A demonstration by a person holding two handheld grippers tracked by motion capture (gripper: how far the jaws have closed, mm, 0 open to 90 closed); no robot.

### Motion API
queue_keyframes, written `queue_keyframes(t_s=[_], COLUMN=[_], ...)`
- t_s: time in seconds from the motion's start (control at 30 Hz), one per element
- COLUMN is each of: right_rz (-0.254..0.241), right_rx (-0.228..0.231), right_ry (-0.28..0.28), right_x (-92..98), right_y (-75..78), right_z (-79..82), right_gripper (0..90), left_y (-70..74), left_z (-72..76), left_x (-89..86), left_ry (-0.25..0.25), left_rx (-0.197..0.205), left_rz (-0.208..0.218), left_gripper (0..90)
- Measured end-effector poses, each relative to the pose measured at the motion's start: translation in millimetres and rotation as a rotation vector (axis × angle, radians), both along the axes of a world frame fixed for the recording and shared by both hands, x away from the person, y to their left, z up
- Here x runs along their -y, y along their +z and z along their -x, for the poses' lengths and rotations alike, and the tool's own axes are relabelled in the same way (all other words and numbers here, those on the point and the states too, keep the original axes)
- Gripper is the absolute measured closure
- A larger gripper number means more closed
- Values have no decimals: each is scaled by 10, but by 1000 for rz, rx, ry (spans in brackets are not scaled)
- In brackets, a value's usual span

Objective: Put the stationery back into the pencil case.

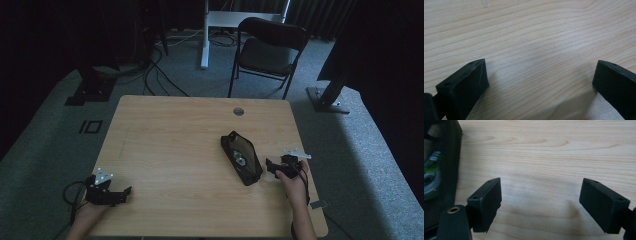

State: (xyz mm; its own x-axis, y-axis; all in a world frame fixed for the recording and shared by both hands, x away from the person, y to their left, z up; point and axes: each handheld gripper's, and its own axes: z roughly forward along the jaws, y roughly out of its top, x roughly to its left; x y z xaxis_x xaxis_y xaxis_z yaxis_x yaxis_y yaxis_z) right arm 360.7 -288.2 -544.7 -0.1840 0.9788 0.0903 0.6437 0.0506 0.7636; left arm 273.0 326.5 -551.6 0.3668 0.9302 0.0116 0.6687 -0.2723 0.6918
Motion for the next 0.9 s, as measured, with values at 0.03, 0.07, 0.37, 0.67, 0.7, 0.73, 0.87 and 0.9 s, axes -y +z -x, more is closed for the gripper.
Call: queue_keyframes(t_s=[0.03,0.07,0.37,0.67,0.7,0.73,0.87,0.9], right_rz=[8,13,43,88,87,87,86,87], right_rx=[2,4,-24,-44,-44,-44,-44,-44], right_ry=[1,-3,-49,-45,-45,-45,-45,-45], right_x=[0,-3,-2,-19,-19,-19,-19,-19], right_y=[-10,-20,-74,-84,-84,-84,-84,-84], right_z=[12,26,163,185,185,185,185,185], right_gripper=[172,162,132,130,130,130,130,130], left_y=[0,0,1,1,1,1,0,0], left_z=[0,0,0,1,0,0,1,1], left_x=[0,0,-1,-1,-1,-1,-1,-1], left_ry=[0,0,-1,-1,-1,-1,-1,-1], left_rx=[0,0,-1,-1,-1,-1,-1,-1], left_rz=[0,0,-2,-2,-2,-2,-2,-2], left_gripper=[0,0,1,1,0,1,0,0])
